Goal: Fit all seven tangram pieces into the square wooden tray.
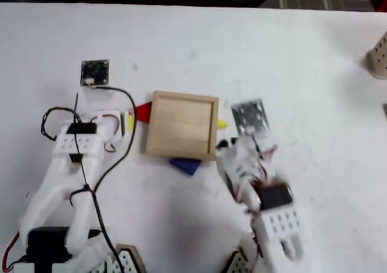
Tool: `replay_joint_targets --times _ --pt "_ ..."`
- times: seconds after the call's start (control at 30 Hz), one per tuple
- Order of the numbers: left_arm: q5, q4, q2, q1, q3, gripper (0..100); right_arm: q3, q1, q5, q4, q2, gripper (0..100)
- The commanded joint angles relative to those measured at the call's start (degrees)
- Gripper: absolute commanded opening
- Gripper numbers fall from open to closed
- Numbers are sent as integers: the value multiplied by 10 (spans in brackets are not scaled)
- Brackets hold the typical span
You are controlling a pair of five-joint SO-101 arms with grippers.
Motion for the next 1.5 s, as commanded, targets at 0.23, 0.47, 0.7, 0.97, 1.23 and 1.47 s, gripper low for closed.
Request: replay_joint_targets --times 0.23,0.47,0.7,0.97,1.23,1.47 --pt "6 -18 2 -4 -29 234 -108 -9 -20 -188 327 63" --pt "6 -18 3 -3 -29 234 -109 -7 -24 -292 429 63" --pt "6 -18 3 -3 -28 234 -120 -7 -24 -316 467 63" --pt "6 -18 3 -4 -28 234 -196 12 -81 -245 531 125" --pt "6 -18 3 -4 -28 234 -270 15 -84 -164 593 91" --pt "5 -18 3 -5 -28 234 -261 22 -84 -151 531 15"
